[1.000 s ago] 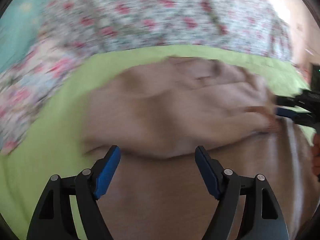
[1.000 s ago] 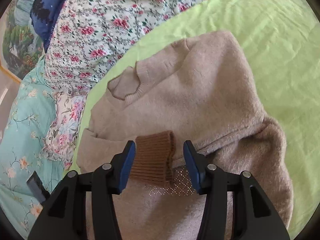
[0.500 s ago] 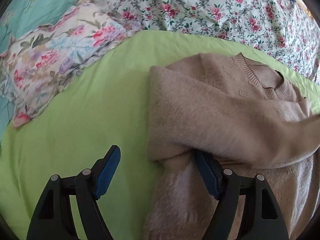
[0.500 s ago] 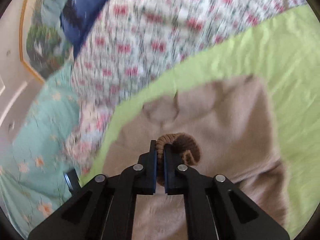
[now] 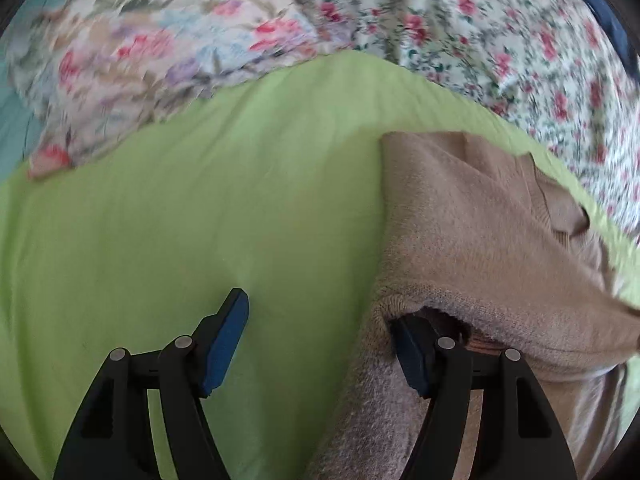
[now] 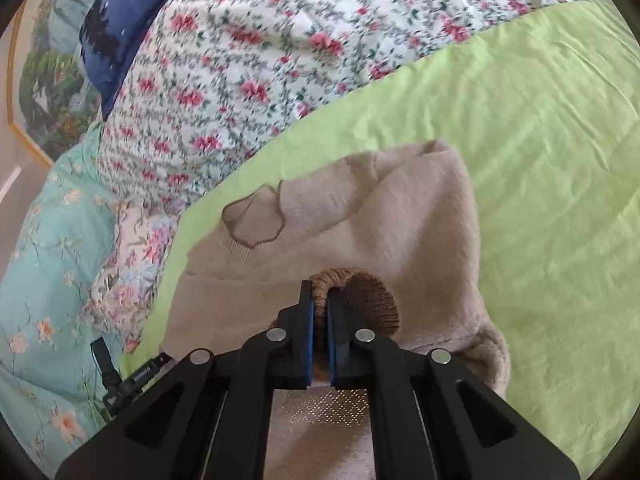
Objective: Fold small clothes
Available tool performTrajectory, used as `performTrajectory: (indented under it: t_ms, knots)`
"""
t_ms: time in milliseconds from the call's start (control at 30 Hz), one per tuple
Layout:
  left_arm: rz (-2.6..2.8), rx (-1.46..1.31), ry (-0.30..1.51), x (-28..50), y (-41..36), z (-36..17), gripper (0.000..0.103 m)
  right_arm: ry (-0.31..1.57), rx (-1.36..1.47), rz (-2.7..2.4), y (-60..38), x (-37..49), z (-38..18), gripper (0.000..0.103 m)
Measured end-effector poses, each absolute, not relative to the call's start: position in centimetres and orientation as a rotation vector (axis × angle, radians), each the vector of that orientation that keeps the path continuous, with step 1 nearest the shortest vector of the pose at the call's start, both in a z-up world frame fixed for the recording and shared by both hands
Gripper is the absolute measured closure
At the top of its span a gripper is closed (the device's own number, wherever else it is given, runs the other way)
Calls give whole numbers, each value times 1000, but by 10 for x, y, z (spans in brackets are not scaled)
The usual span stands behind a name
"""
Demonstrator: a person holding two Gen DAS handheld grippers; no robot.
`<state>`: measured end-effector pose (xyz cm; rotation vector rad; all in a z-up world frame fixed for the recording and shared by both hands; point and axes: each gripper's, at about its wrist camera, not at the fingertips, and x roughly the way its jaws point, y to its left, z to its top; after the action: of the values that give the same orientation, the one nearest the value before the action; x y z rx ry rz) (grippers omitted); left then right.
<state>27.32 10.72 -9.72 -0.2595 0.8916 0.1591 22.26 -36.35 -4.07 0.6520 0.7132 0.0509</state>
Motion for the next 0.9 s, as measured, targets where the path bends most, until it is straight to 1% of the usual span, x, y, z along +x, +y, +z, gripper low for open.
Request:
performTrajectory:
  t_ms: [100,233,300,400,467,533,700,800,867,900]
  knots:
    - [151,-276,889,274,109,-98,32,765,609,-10,-365,223,-56,97]
    - [141,-281,895,275,109,-100,31,827,645,-52,-374,219,-79,94]
    - [133,-272,904,276,109,-100,31,822,650,-46,-375,215,-75,92]
    - [80,-198,914,269,103,-95,32,795,580,-60,-376,210,-58,88]
    - [41,-169,913,261,104,-92,32,790,562,-53,-379,211,-52,82]
    - [7,-152,909,254,108,-89,32,791,548,-46,-378,214,-47,78]
    - [-17,-169,901,248,114,-84,32,794,543,5,-366,220,-40,76]
    - [-21,-174,905,246,111,-80,32,783,568,37,-356,207,-35,74]
    - [-40,-180,901,238,107,-76,32,774,575,44,-350,186,-32,68]
    - [-50,-182,898,231,106,-75,32,772,577,48,-348,177,-32,66]
